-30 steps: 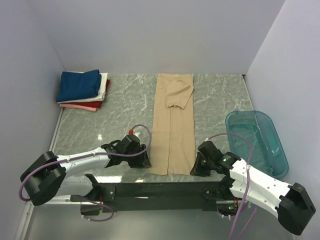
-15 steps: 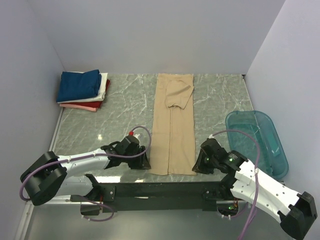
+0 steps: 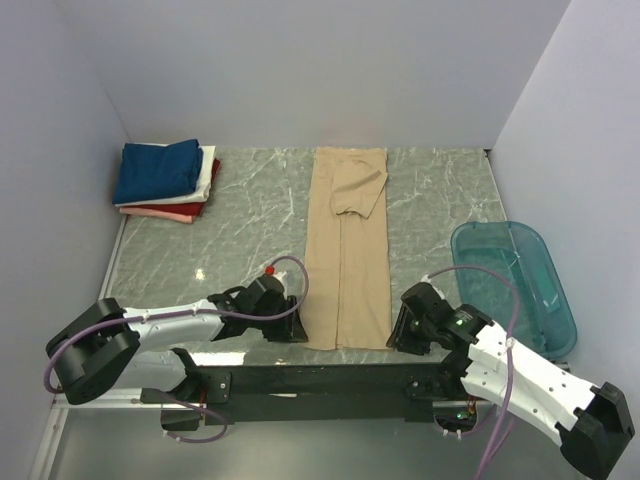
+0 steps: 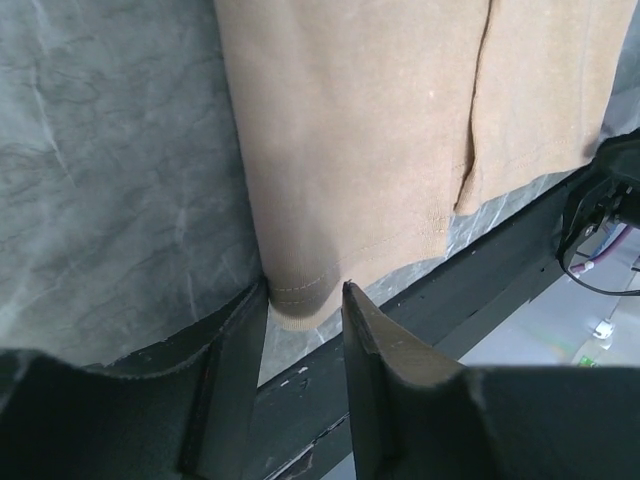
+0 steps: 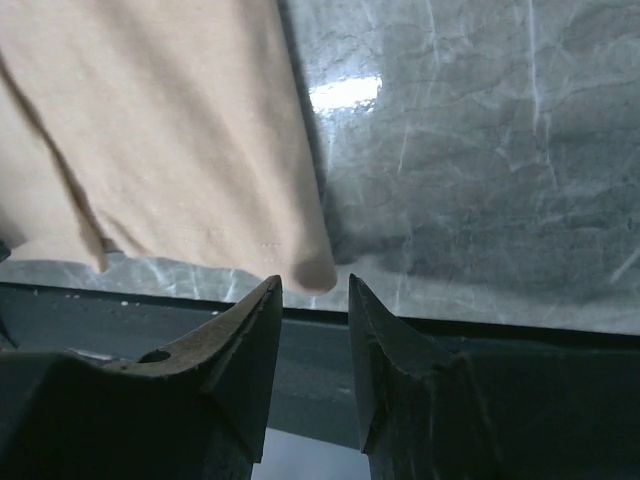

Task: Fold and stack the t-shirts
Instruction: Fold the tshirt

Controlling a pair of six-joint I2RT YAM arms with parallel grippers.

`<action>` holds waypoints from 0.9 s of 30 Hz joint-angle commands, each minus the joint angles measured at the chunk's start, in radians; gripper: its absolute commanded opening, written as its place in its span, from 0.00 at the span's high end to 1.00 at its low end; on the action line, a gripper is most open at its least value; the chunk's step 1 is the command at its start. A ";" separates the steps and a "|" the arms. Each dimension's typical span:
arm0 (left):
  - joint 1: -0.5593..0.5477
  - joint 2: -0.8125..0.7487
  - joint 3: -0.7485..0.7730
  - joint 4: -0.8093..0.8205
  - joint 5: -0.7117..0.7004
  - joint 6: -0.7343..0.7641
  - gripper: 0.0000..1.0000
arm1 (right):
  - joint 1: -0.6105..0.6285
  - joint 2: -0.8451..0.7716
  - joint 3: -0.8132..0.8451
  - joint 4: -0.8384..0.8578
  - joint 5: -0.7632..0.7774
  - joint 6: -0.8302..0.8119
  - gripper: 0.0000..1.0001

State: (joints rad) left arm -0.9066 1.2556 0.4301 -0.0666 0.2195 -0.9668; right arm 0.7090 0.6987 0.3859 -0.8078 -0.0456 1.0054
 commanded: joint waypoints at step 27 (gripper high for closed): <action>-0.146 -0.107 -0.030 -0.114 -0.111 -0.084 0.99 | 0.089 -0.054 -0.087 0.110 -0.080 0.027 1.00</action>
State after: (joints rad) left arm -1.0084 1.1912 0.4091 -0.1413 0.1280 -1.0245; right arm 0.7547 0.6846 0.3004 -0.6621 -0.1150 1.0210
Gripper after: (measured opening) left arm 0.024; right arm 0.015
